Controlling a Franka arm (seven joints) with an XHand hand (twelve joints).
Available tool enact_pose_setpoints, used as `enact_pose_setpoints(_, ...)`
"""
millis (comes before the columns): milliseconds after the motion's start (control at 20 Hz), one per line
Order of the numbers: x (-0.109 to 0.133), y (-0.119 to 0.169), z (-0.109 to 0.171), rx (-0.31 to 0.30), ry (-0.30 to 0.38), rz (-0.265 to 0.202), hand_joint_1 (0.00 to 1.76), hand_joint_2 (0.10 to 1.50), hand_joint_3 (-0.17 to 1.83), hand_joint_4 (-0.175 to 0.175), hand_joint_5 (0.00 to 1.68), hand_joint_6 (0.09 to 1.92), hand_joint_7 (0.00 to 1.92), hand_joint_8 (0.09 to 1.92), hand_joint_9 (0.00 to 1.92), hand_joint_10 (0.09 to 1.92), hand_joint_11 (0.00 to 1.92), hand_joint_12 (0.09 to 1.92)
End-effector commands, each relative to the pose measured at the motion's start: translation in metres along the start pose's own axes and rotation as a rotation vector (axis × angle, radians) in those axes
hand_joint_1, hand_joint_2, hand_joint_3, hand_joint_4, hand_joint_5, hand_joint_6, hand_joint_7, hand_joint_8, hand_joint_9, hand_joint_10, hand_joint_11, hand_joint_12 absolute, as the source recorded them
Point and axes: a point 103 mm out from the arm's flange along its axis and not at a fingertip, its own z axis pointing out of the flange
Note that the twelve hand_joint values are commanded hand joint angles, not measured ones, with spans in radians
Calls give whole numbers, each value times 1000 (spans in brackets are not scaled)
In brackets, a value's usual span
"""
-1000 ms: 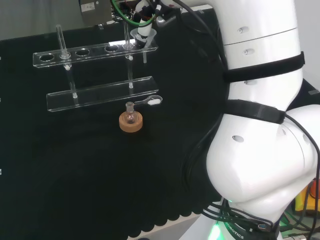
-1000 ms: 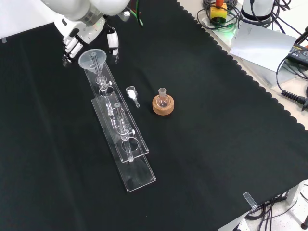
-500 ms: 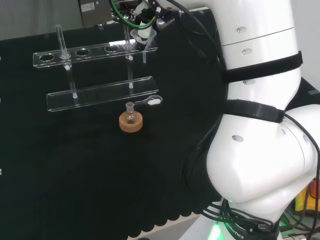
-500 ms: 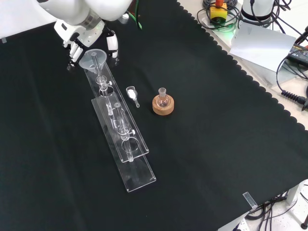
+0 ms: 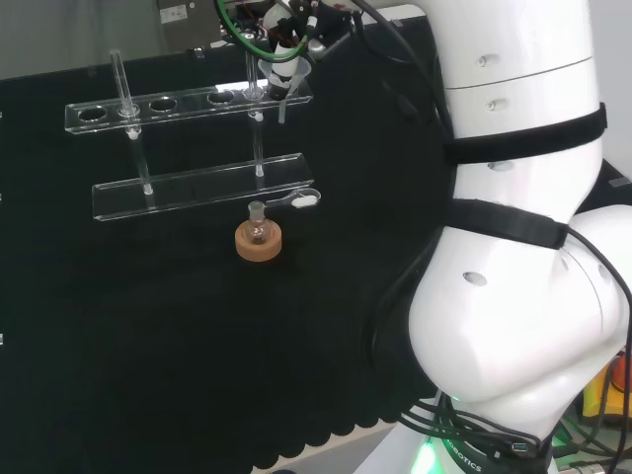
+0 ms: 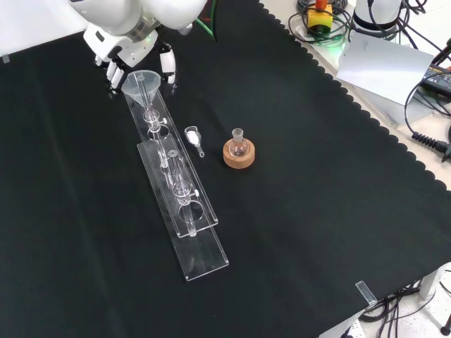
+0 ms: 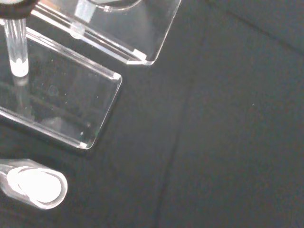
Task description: Pick up the funnel from the transparent funnel stand.
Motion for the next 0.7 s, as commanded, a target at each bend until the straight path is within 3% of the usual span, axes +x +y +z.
enact_pose_setpoints(50,-6,-10,-19,-51,-33,33,724,712,386,-19,546,649,844,783,1176,582,574,1256)
enact_pose_setpoints(450,-14,-32,-34,26,-45,43,727,705,408,-20,535,705,820,792,1173,598,583,1252)
enact_pose_setpoints(700,-16,-44,-37,31,-53,49,727,704,412,-20,534,712,803,791,1170,601,585,1252)
